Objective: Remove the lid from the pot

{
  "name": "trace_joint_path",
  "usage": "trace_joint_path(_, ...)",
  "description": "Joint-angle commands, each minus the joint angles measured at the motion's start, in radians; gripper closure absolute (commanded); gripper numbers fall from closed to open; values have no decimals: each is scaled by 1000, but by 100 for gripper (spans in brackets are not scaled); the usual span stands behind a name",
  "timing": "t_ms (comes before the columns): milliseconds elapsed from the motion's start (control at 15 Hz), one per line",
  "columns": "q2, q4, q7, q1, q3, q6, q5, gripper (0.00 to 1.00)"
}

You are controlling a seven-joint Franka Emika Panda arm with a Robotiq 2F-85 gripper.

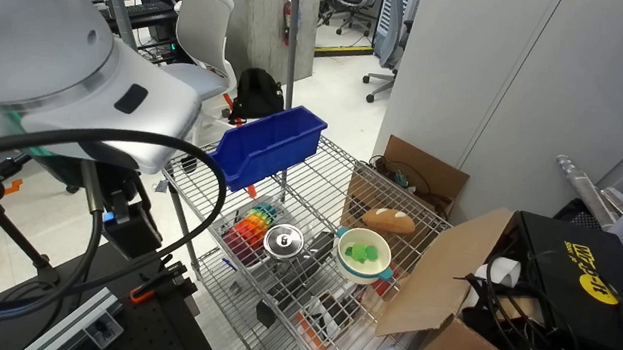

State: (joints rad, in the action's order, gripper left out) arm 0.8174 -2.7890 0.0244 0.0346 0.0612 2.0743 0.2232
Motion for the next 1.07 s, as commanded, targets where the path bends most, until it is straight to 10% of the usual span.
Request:
trace_joint_path(0, -1, 2, -5, -8, -7, -4, 6, 0)
trace_joint_path(1000, -722, 386, 74, -1, -139, 302, -115, 0)
